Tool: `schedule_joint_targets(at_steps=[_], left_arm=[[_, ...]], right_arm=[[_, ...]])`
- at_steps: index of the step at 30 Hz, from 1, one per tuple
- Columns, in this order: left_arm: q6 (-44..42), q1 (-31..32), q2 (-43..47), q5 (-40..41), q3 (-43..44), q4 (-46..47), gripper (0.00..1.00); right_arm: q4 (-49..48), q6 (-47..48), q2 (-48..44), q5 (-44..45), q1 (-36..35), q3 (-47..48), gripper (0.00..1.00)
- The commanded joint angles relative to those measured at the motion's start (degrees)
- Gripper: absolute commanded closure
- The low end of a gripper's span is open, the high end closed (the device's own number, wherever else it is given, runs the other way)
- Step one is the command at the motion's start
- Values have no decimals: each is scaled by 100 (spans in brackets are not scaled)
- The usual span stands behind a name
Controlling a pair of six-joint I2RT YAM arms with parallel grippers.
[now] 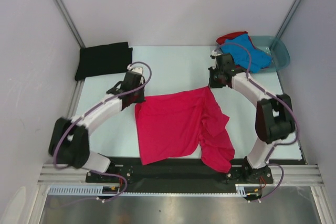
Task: Fold and stack the t-shirts
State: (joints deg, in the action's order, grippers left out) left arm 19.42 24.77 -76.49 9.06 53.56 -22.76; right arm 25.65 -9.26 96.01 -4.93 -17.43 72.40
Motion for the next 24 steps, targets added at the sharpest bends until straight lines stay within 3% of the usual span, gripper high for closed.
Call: schedule_joint_targets(at_steps=[1,8,18,21,24], left_arm=[[-544,-270,-1143,236,584,790,100],[-913,-772,-2877,298,1779,967,100],[-1379,-1414,-3978,-27,3300,554,100],[-1476,-1484,-4049,95,3503,554,55],[-1625,-1572,-3866,403,3328,965,52]], right_arm=[[-377,152,776,80,108,844,100],[-237,363,2200,18,231,2066,100],[10,521,3126,325,337,3174,97],[-77,521,3214,483,372,3280,77],[-192,627,3109,965,372,3263,71]])
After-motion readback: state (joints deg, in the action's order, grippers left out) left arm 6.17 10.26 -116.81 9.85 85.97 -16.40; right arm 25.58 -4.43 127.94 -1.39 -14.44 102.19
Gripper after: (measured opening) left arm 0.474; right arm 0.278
